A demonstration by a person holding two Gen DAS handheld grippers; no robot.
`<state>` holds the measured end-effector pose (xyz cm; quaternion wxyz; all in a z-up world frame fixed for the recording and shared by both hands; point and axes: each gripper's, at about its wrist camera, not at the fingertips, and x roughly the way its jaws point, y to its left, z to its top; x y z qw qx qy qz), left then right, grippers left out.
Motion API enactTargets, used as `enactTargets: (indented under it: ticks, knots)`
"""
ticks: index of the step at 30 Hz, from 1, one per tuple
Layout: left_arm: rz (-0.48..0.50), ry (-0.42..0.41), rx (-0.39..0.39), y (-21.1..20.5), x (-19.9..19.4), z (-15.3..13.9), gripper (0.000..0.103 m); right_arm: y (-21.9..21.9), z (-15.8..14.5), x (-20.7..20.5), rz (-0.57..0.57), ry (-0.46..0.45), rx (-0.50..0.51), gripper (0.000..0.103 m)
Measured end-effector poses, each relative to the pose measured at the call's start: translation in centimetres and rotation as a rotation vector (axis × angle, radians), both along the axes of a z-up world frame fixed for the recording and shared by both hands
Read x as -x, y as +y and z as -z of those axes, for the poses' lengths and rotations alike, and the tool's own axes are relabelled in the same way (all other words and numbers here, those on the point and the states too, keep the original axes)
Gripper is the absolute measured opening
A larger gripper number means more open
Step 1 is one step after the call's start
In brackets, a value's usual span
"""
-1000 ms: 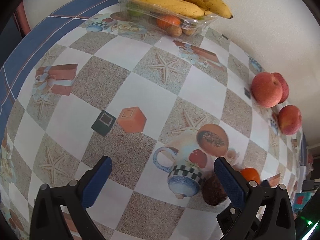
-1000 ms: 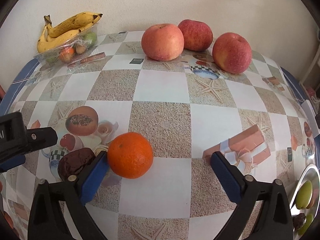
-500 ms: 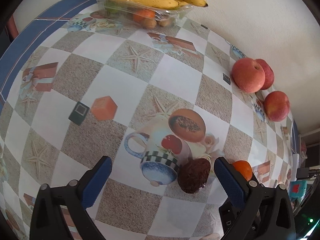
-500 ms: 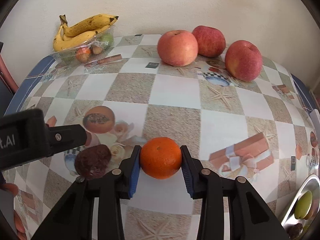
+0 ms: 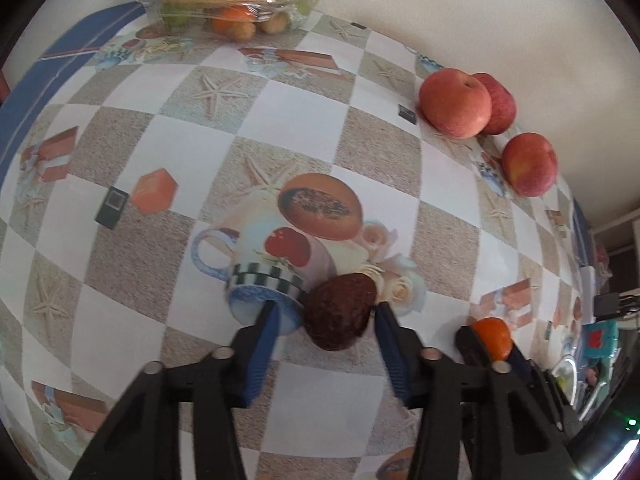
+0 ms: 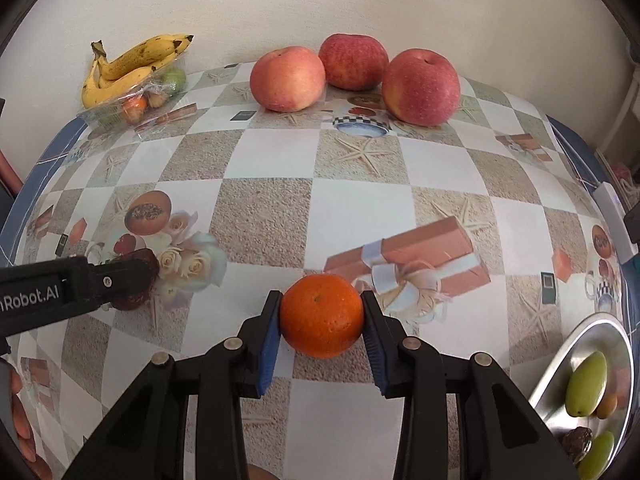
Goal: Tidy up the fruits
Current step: 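Close the right tool on the orange while the left tool grasps the dark date, then carry the orange and date into the steel bowl and open both tools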
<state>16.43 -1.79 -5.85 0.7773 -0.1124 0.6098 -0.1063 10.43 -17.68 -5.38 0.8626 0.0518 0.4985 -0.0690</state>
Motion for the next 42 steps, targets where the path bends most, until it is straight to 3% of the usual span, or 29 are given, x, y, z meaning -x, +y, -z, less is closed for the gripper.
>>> enactTargets:
  ticks: [9,15,24,32,42]
  knots:
    - [-0.006,-0.009,0.011,1.1,2.3,-0.7,0.038,0.5,-0.4,1.8,-0.004,0.023,0.006,0.04]
    - [0.0,-0.03,0.021,1.8,4.4,-2.0,0.038,1.1,-2.3,4.5,-0.017,-0.004,0.0,0.04]
    - [0.094,-0.09,0.009,-0.3,8.6,-3.9,0.038,1.0,-4.4,9.4,0.015,-0.027,-0.003,0.04]
    - [0.231,-0.169,0.014,-4.3,12.0,-5.6,0.038,-1.7,-5.9,13.0,0.116,-0.061,-0.049,0.04]
    - [0.44,-0.179,0.082,-11.1,15.5,-5.9,0.039,-9.8,-7.1,17.1,0.394,-0.114,-0.069,0.04]
